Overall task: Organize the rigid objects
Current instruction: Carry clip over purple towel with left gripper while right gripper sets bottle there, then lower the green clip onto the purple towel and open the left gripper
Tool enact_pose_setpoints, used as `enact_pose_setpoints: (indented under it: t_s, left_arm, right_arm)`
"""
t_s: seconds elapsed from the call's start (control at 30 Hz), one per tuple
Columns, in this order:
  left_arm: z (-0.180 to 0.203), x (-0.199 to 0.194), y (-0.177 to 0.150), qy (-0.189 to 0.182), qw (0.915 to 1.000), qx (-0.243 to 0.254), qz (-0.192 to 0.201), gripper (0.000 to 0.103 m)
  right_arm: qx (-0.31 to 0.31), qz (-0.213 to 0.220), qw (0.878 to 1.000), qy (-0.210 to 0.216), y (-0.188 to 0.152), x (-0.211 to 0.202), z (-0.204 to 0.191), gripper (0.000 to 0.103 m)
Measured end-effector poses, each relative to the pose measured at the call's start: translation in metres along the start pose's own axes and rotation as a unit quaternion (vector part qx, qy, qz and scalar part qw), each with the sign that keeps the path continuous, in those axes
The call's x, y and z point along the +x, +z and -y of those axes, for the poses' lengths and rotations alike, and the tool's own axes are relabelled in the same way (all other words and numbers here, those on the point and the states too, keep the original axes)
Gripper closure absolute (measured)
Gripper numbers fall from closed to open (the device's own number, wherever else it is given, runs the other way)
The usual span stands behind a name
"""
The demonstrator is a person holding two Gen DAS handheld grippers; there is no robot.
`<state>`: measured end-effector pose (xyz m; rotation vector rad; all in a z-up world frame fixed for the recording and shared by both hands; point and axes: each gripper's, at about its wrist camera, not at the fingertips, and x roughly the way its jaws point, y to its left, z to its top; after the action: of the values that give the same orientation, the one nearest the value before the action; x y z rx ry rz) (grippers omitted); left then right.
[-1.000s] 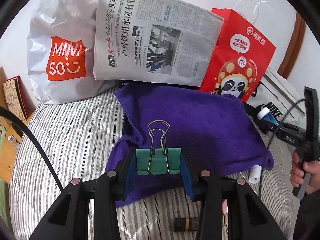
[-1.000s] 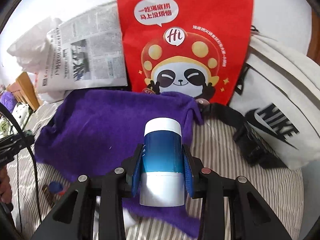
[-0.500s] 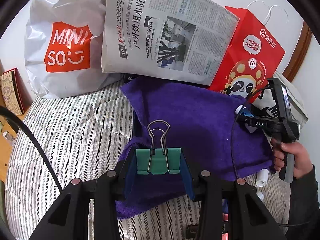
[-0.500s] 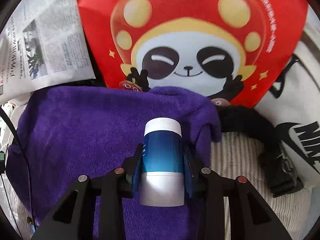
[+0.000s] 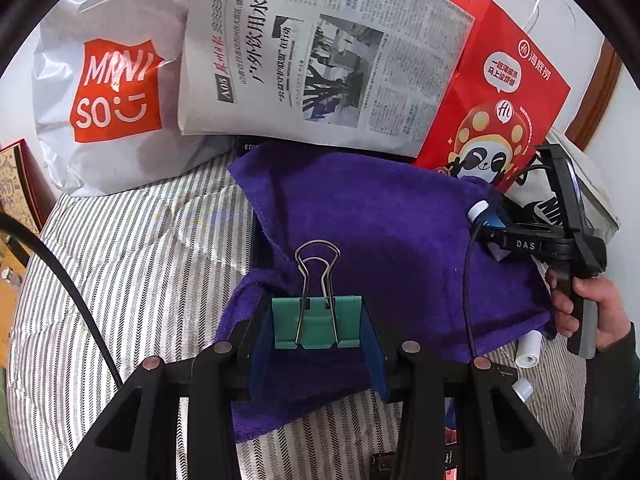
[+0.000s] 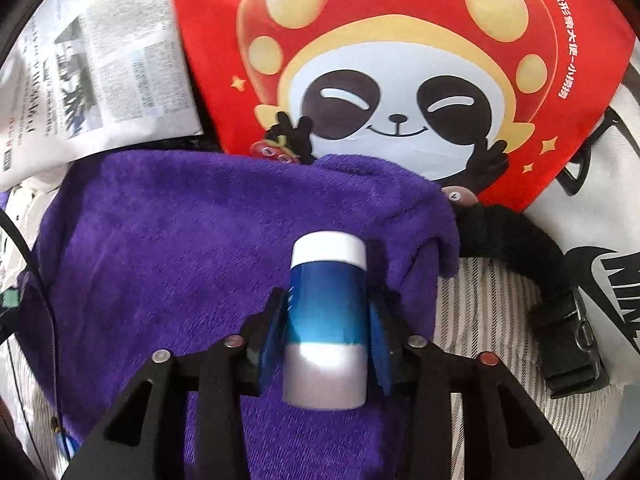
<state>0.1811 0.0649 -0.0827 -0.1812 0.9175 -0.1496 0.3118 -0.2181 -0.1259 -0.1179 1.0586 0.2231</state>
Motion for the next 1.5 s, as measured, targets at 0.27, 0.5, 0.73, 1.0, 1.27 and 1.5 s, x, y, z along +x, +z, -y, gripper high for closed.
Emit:
enact_pose_setpoints:
  t_s: [0.27,0.5,0.73,1.0,1.27,1.5]
  left_arm:
    - [0.006,0.006,0.011,-0.007,1.0000,-0.002,-0.002,0.064]
    - [0.024,0.025,0.030,-0.010,0.9998,0.010,0.011,0.064]
    - [0.038,0.051,0.049,0.018,0.9993,0.032,0.005,0.064]
    - [0.039,0.082,0.059,0.061,0.9968,0.035,-0.037,0.064]
    - [0.049,0.095,0.053,0.084,0.9928,0.057,-0.063,0.064]
    - [0.057,0.089,0.045,0.079,0.9921,0.056,-0.080,0.062]
  right_arm:
    - [-0.007,0.022,1.000,-0.011,-0.027,-0.041,-0.010,0.050]
    - [0.034,0.061,0.998,-0.001,-0.068,-0.099,0.007,0.050]
    - [0.073,0.068,0.995,0.023,-0.107,-0.127,0.020,0.049]
    - [0.073,0.061,0.995,0.034,-0.141,-0.135,0.014,0.049]
    - [0.072,0.060,0.995,0.043,-0.156,-0.142,0.011,0.049]
    - [0.091,0.065,0.992,0.052,-0.168,-0.154,0.013,0.049]
